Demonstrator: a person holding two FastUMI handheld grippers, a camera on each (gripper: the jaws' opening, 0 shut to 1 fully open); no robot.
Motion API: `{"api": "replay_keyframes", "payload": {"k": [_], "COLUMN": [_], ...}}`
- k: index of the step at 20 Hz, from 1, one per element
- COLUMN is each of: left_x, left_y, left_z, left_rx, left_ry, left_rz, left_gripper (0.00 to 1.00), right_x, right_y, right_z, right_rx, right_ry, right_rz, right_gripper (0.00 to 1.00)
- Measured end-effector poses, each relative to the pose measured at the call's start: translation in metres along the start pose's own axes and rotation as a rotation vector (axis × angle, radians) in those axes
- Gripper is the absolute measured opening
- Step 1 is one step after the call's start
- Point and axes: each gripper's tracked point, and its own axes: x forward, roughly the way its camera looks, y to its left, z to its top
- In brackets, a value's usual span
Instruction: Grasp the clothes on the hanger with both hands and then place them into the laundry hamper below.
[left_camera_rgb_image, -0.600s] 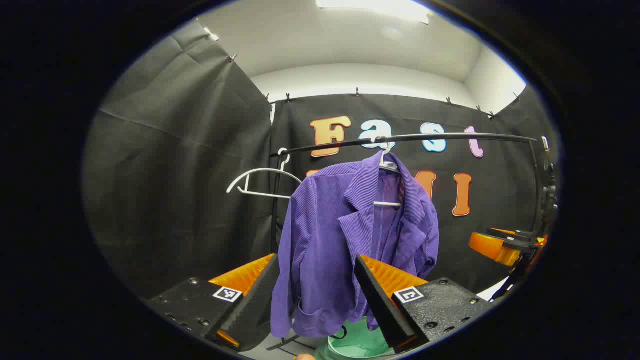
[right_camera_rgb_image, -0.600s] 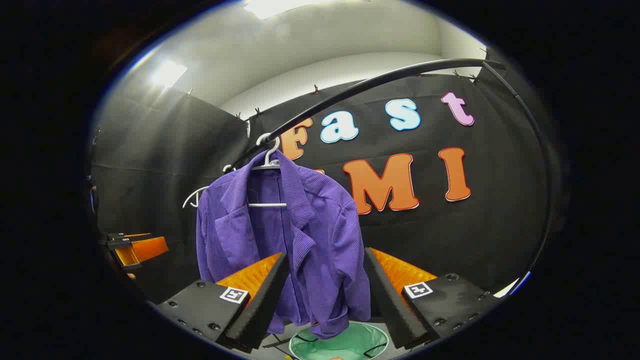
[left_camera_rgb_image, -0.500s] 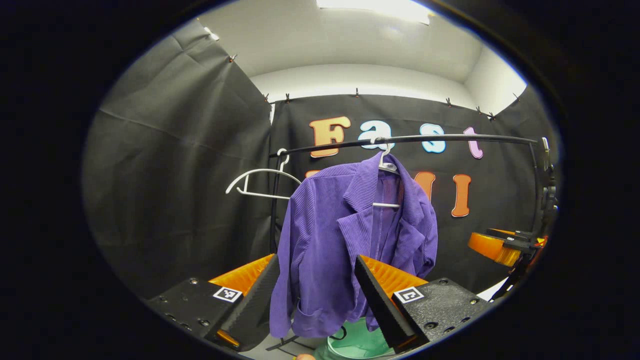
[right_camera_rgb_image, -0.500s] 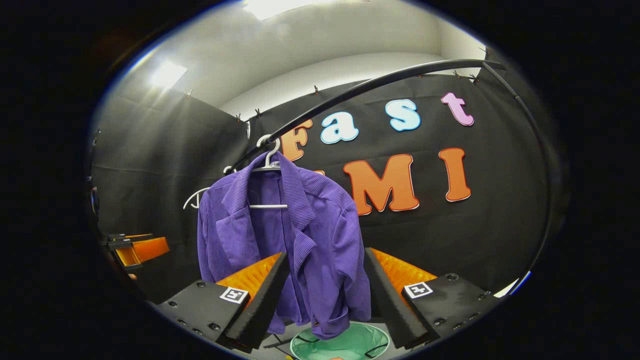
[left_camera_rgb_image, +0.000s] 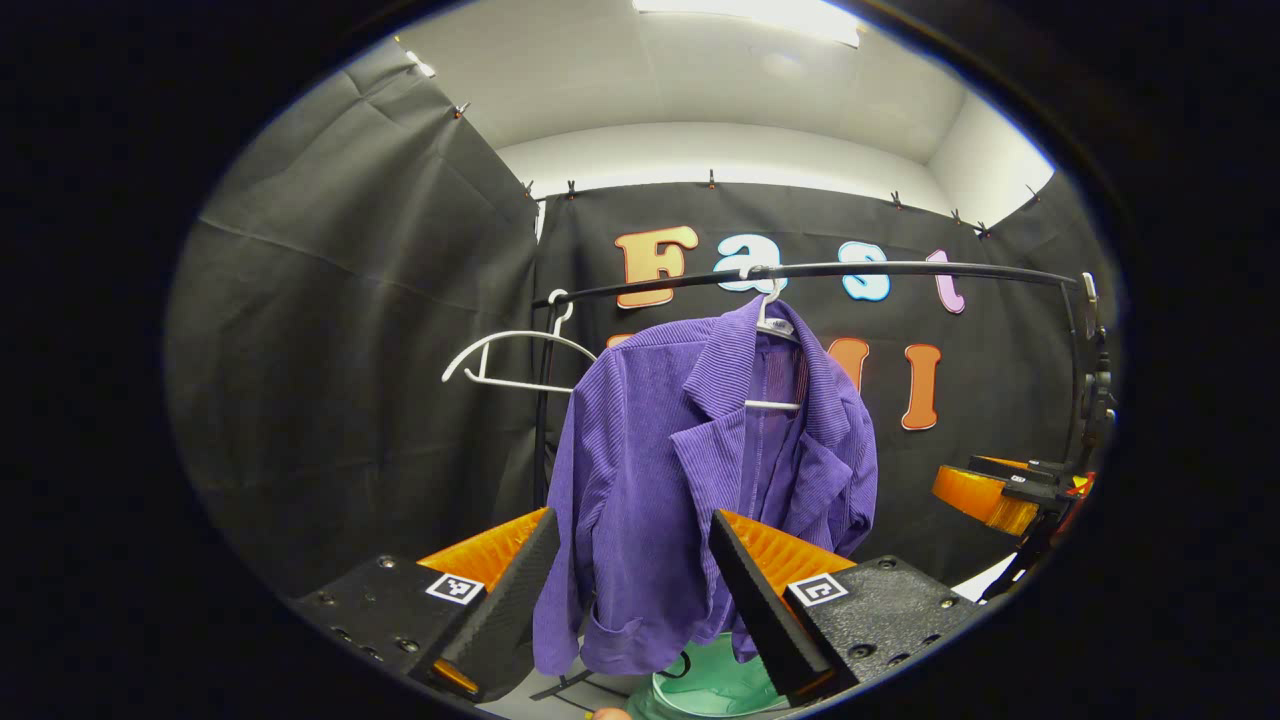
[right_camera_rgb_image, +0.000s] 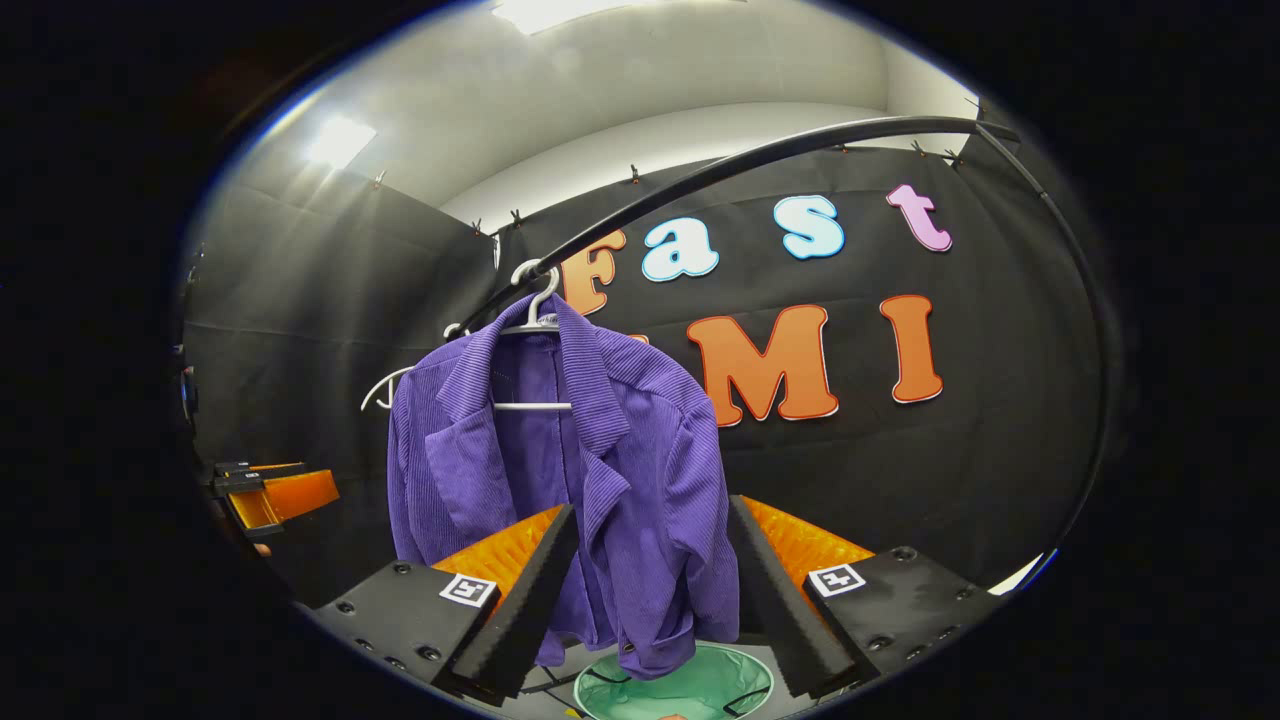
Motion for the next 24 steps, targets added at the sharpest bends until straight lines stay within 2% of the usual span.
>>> {"api": "replay_keyframes", "payload": {"k": [3,4,5,6,10,11,24], "left_x": [0.003,0.005,0.005,0.008,0.02,0.022,0.057], "left_y": [-0.002,-0.003,-0.005,-0.007,-0.017,-0.02,-0.019], "left_z": [-0.002,-0.002,-0.003,-0.005,-0.015,-0.017,-0.032], "left_rx": [-0.003,-0.003,0.0,0.002,0.011,0.015,-0.003], "left_ry": [0.003,0.004,0.006,0.011,0.034,0.039,0.067], "left_rz": [-0.002,-0.005,-0.008,-0.01,-0.026,-0.028,-0.028], "left_gripper": [0.95,0.93,0.94,0.95,0.98,0.93,0.93], "right_x": [0.002,0.003,0.005,0.008,0.023,0.026,0.111], "right_y": [0.0,0.0,0.001,0.002,0.008,0.009,0.036], "right_z": [0.0,-0.002,-0.003,-0.006,-0.015,-0.017,-0.053], "right_rx": [-0.001,0.0,0.0,-0.001,-0.004,-0.006,0.004], "right_ry": [-0.004,-0.001,0.002,0.007,0.019,0.022,0.092], "right_rz": [-0.002,0.0,0.003,0.006,0.025,0.028,0.088], "right_gripper": [0.89,0.97,0.97,0.89,0.89,0.89,0.89]}}
